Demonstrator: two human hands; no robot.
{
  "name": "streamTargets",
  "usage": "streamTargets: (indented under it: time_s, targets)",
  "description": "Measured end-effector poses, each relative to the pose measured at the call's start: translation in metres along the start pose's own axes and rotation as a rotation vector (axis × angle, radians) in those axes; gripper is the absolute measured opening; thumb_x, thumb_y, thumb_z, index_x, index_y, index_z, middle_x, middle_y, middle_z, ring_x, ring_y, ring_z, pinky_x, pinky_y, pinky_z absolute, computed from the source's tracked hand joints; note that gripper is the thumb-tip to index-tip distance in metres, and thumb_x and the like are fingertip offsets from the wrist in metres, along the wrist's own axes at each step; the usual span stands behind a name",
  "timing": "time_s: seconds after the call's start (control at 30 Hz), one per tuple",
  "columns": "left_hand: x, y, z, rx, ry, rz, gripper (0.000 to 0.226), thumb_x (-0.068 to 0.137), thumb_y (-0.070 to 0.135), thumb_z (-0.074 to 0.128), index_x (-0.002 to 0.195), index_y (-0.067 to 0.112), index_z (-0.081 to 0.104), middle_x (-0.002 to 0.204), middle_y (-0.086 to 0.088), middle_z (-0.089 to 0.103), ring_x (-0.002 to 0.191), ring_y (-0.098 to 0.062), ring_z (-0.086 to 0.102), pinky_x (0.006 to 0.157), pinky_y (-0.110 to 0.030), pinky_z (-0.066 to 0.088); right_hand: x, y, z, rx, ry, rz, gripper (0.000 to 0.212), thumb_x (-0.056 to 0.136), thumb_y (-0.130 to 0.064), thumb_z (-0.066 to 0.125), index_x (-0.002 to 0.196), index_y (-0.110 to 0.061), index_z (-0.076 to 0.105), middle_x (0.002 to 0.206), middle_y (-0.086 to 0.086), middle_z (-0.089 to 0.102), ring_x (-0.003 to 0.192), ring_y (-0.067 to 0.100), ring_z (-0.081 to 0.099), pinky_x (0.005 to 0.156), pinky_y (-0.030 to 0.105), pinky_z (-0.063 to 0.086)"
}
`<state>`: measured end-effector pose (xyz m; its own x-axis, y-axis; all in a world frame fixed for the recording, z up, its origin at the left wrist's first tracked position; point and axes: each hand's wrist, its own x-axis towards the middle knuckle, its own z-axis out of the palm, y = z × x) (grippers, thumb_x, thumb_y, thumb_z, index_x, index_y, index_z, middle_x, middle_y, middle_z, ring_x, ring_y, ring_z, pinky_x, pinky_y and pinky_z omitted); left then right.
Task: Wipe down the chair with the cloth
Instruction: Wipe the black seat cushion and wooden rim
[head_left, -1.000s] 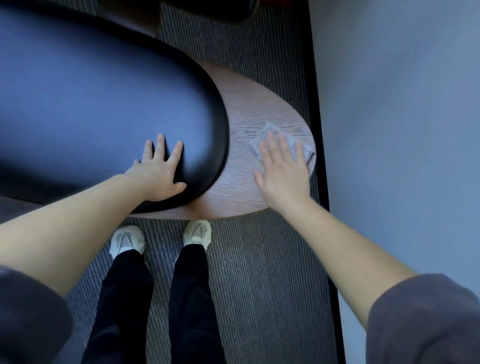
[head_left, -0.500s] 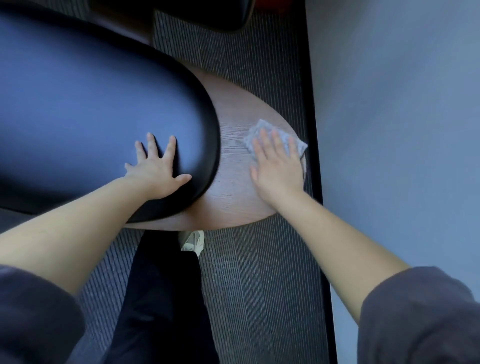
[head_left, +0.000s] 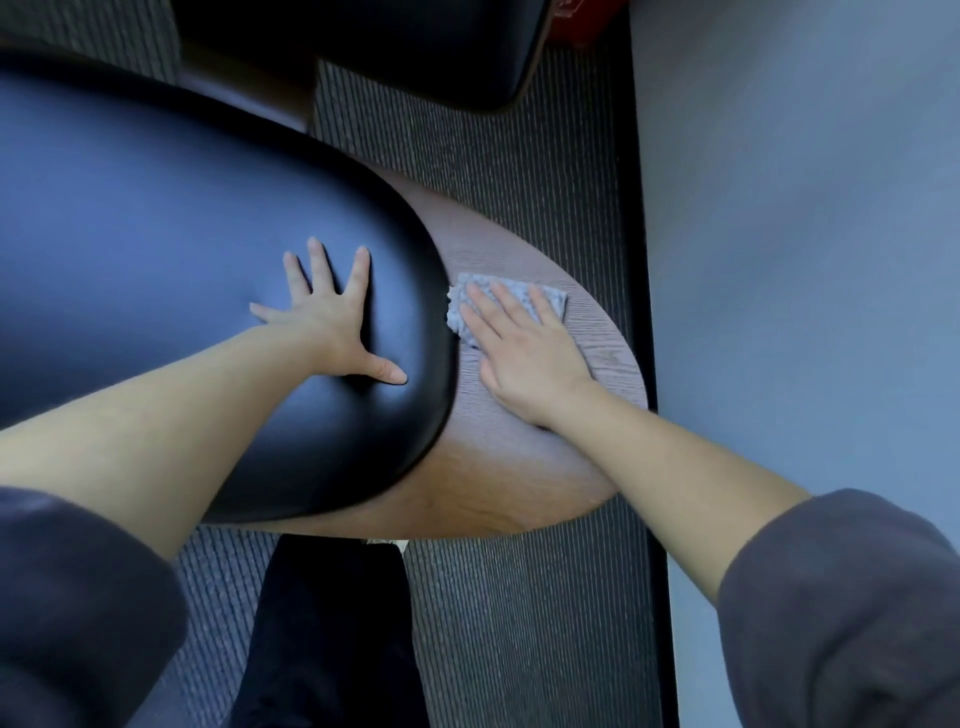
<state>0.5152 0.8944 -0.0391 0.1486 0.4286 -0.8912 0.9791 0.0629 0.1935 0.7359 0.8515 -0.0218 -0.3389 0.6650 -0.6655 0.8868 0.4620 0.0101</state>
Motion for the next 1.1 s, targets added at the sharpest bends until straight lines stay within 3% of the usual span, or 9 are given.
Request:
streamTargets:
  time_s: [0.37,0.53,0.67,0.87,1.1]
  targets:
    - [0.010,0.001,-0.002,0.010,-0.073,-0.031,0.152,0.053,0.076,0.076,0.138,0.032,-0.043,0.143,-0.013,-0.052,0.136,-0.043,-0.038,0.101,-0.081,0.011,0.090,0.017,-0.024,0.048,-0.008,0.026,0.059,0.103,-0.029,0.028,0.157,-0.019,0.007,0.165,-0.003,-0.001,0.152,0.017,-0.002,0.121,0.047,-0.004]
    - [0.016,-0.002,0.001,0.026,-0.075,-0.040,0.153,0.051,0.079,0.073,0.133,0.034,-0.047,0.139,-0.012,-0.056,0.134,-0.042,-0.043,0.100,-0.082,0.005,0.135,0.017,-0.038,0.269,-0.045,0.049,0.060,0.100,-0.015,0.030,0.157,-0.019,0.011,0.165,-0.004,-0.001,0.152,0.018,-0.002,0.121,0.048,0.001]
    - [0.019,-0.003,0.001,0.037,-0.092,-0.043,0.152,0.051,0.082,0.071,0.130,0.035,-0.049,0.139,-0.011,-0.057,0.133,-0.041,-0.043,0.100,-0.081,0.003,0.150,0.022,-0.050,0.381,-0.093,0.020,0.057,0.102,-0.014,0.027,0.157,-0.018,0.013,0.165,-0.005,-0.001,0.152,0.018,0.000,0.121,0.049,0.006]
    - [0.016,-0.004,0.005,0.001,-0.015,-0.037,0.153,0.049,0.078,0.075,0.137,0.037,-0.043,0.144,-0.008,-0.052,0.136,-0.039,-0.041,0.102,-0.080,0.001,0.111,0.020,-0.039,0.229,-0.067,0.038,0.059,0.101,-0.025,0.031,0.157,-0.019,0.011,0.165,-0.003,0.000,0.152,0.019,-0.002,0.120,0.050,0.001]
    - [-0.004,-0.005,0.019,-0.025,0.143,-0.008,0.137,0.061,0.073,0.072,0.152,0.030,-0.021,0.159,-0.006,-0.029,0.147,-0.033,-0.021,0.112,-0.070,0.009,-0.007,0.005,-0.018,0.060,-0.116,-0.023,0.063,0.102,-0.035,0.032,0.157,-0.019,0.005,0.165,-0.001,-0.007,0.152,0.020,-0.006,0.119,0.051,-0.007]
